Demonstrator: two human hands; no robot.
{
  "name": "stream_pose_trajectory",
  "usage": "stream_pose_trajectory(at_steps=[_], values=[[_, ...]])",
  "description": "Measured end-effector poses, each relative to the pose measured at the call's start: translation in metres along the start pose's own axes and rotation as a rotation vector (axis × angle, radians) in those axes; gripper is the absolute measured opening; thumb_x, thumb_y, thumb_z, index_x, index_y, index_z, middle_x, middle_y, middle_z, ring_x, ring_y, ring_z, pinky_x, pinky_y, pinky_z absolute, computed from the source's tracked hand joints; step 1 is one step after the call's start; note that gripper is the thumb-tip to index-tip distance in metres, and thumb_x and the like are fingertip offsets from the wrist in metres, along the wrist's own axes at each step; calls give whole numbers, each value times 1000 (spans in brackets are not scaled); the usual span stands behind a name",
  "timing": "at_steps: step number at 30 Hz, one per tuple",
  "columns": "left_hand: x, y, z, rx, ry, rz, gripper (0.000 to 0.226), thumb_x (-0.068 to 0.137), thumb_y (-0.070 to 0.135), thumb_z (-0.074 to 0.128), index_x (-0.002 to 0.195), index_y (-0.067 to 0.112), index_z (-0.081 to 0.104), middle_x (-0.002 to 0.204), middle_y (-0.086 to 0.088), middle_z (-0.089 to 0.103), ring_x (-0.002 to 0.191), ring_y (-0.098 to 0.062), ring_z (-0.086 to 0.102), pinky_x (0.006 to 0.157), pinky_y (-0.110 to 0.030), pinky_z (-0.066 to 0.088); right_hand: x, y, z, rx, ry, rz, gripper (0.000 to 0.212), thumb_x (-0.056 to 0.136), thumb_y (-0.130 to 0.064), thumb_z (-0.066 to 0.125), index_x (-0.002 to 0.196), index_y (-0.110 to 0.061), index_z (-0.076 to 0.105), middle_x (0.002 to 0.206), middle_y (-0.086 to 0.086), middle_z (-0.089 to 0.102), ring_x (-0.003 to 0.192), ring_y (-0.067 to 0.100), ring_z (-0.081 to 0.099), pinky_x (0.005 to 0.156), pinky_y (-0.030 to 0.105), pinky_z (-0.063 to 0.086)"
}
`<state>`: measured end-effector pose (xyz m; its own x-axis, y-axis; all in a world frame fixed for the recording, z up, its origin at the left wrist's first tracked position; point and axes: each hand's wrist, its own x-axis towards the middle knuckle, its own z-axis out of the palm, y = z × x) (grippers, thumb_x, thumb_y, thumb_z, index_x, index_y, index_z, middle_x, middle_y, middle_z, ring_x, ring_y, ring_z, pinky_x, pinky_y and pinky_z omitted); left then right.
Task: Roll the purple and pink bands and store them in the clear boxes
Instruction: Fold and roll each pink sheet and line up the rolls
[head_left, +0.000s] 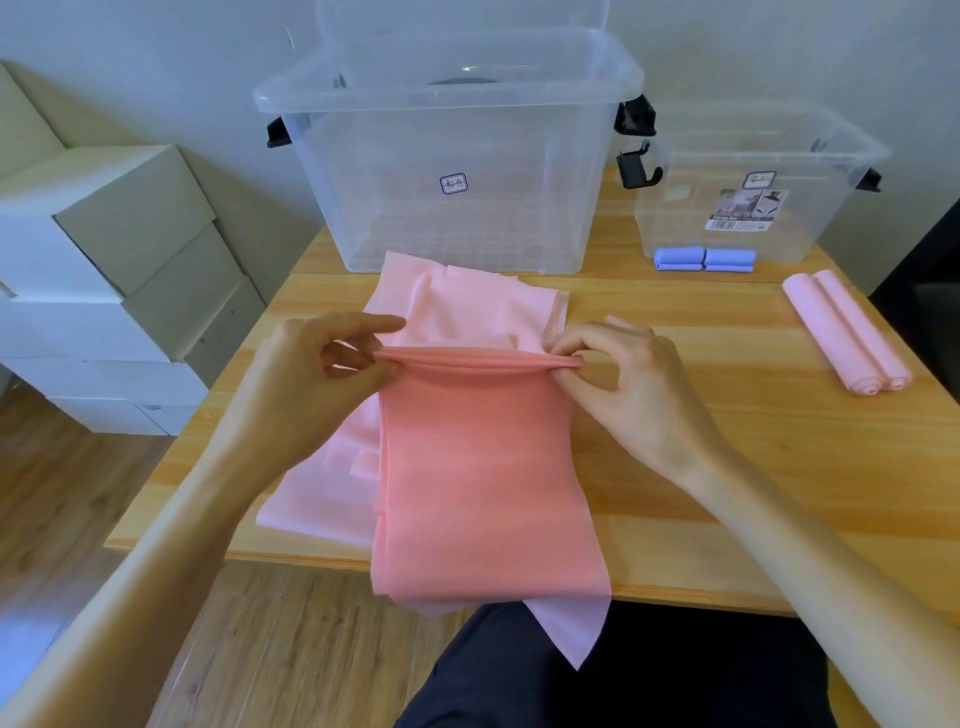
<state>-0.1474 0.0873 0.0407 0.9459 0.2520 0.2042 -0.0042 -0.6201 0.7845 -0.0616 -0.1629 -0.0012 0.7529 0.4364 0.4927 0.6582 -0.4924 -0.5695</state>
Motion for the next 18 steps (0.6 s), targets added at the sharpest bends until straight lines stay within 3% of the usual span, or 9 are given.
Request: stream_pose_trajectory(at_steps=[3,5,7,10,13,14,18], values=[[-12,21,-8,153,-20,97,27,84,10,73,87,37,75,88,12,69,83,1,65,73,-3,46,-17,-21,-28,65,22,10,8,89,-9,71,88,-17,67,82,-15,68,83,5,67,112,27,36],[-20,37,-14,181,-44,173,23,83,17,72,84,39,75,89,13,67,88,-2,65,77,-8,48,-29,-36,-51,143,39,53,9,87,-8,72,89,-17,70,86,-15,70,87,2,68,93,16,47],[-25,53,-18,155,-103,221,11,80,30,72,83,40,74,94,17,69,94,-2,65,84,-9,47,-42,-50,-75,224,48,109,7,85,-14,71,90,-20,71,87,-15,72,86,2,69,79,8,47],[-31,76,-16,-10,-267,259,9,78,43,75,85,38,72,94,15,74,88,-4,71,83,-10,50,-60,-58,-110,262,85,145,4,84,-31,70,87,-32,71,86,-13,73,80,6,70,74,8,48],[-34,96,-6,-141,-358,282,16,75,45,66,86,35,72,90,11,76,76,-18,75,79,-42,62,-72,-46,-141,232,14,196,16,86,-46,70,94,-32,71,87,-9,75,79,12,73,87,23,54],[-33,101,-3,-179,-387,287,16,75,44,67,87,34,72,90,10,77,76,-20,76,77,-47,61,-75,-42,-150,247,-8,229,19,86,-47,71,96,-30,72,89,-7,76,80,14,74,84,29,57],[-13,116,20,-302,-529,233,12,80,36,78,84,25,73,87,3,77,75,-15,75,72,-22,59,-74,-36,-172,355,40,264,11,77,-25,70,87,-28,75,85,-3,77,75,14,74,58,25,59]])
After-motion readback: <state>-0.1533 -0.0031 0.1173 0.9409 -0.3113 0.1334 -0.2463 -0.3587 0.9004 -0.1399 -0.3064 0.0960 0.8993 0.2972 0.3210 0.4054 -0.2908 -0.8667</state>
